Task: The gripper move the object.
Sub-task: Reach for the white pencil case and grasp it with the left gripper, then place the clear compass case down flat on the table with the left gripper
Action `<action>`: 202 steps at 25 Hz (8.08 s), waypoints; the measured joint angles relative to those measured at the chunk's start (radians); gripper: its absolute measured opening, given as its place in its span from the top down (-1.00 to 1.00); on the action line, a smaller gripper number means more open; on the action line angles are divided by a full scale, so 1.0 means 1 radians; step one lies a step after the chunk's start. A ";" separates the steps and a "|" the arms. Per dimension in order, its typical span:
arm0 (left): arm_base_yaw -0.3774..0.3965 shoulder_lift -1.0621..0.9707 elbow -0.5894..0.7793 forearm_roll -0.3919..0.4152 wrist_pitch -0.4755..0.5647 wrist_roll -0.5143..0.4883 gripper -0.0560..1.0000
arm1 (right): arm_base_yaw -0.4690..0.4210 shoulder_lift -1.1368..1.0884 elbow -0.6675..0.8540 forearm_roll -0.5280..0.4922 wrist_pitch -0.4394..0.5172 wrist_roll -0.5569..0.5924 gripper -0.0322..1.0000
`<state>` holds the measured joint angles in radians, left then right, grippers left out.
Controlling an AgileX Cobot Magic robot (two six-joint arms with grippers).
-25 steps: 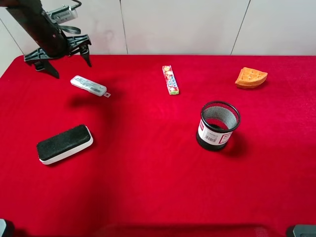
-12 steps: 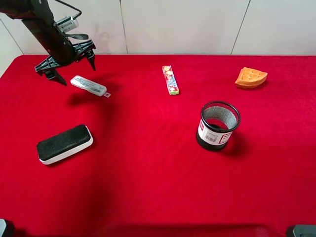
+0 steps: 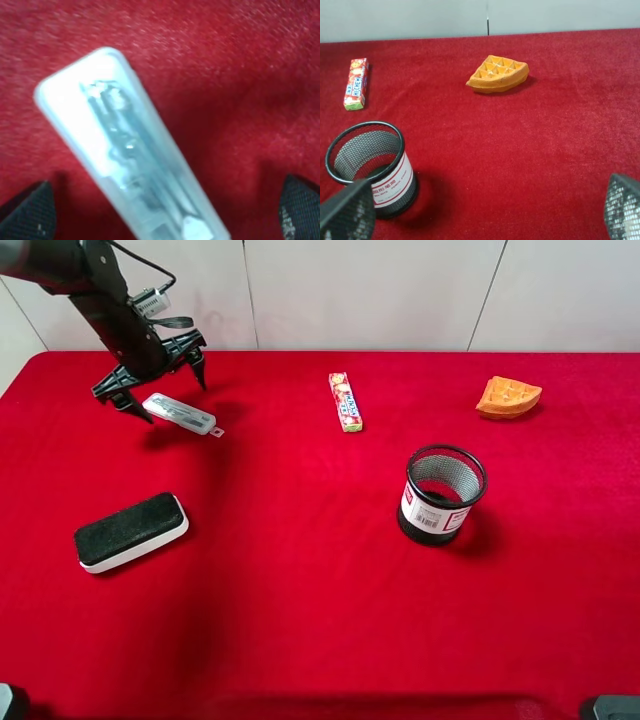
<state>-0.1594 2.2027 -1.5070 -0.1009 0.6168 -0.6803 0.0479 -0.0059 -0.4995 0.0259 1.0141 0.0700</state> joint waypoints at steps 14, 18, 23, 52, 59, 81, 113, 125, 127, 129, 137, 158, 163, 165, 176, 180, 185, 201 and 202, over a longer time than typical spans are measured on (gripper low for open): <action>-0.011 0.037 -0.019 -0.006 0.033 -0.081 -0.63 | 0.000 0.000 0.000 0.000 0.000 0.000 -0.41; -0.011 0.042 -0.019 -0.006 0.033 -0.082 -0.62 | 0.000 0.000 0.000 0.000 0.000 0.000 -0.41; -0.011 0.042 -0.019 -0.006 0.026 -0.082 -0.57 | 0.000 0.000 0.000 0.000 0.000 0.000 -0.41; -0.011 0.042 -0.029 -0.007 0.034 -0.111 0.14 | 0.000 0.000 0.000 0.000 0.000 0.000 -0.41; -0.011 0.010 -0.053 -0.007 0.079 -0.093 0.14 | 0.000 0.000 0.000 0.000 0.000 0.000 -0.41; -0.057 -0.150 -0.070 0.005 0.308 0.210 0.14 | 0.000 0.000 0.000 0.000 0.000 0.000 -0.41; -0.527 -0.176 -0.070 0.062 0.364 0.229 0.14 | 0.000 0.000 0.000 0.000 0.000 0.000 -0.41; -0.666 -0.176 -0.070 0.065 0.317 0.187 0.14 | 0.000 0.000 0.000 0.000 0.000 0.000 -0.41; -0.686 -0.176 -0.070 0.065 0.315 0.183 0.14 | 0.000 0.000 0.000 0.000 0.000 0.000 -0.41; -0.704 -0.176 -0.070 0.065 0.313 0.182 0.14 | 0.000 0.000 0.000 0.000 0.000 0.000 -0.41; -0.773 -0.176 -0.070 0.101 0.313 0.157 0.14 | 0.000 0.000 0.000 0.000 0.000 0.000 -0.41; -0.805 -0.177 0.140 0.137 0.085 0.125 0.14 | 0.000 0.000 0.000 0.000 0.000 0.000 -0.41; -0.805 -0.177 0.169 0.137 0.023 0.127 0.14 | 0.000 0.000 0.000 0.000 0.000 0.000 -0.41; -0.805 -0.177 0.175 0.139 -0.004 0.127 0.14 | 0.000 0.000 0.000 0.000 0.000 0.000 -0.41; -0.805 -0.164 0.185 0.148 -0.071 0.120 0.14 | 0.000 0.000 0.000 0.000 0.000 0.000 -0.41; -0.805 -0.163 0.185 0.148 -0.071 0.120 0.14 | 0.000 0.000 0.000 0.000 0.000 0.000 -0.41; -0.805 -0.163 0.185 0.148 -0.071 0.119 0.14 | 0.000 0.000 0.000 0.000 0.000 0.000 -0.41; -0.805 -0.163 0.185 0.148 -0.066 0.104 -0.51 | 0.000 0.000 0.000 0.000 0.000 0.000 -0.41; -0.805 -0.163 0.185 0.148 -0.059 0.104 -0.51 | 0.000 0.000 0.000 0.000 0.000 0.000 -0.41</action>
<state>-0.9647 2.0401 -1.3225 0.0469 0.5581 -0.5764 0.0479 -0.0059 -0.4995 0.0259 1.0141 0.0700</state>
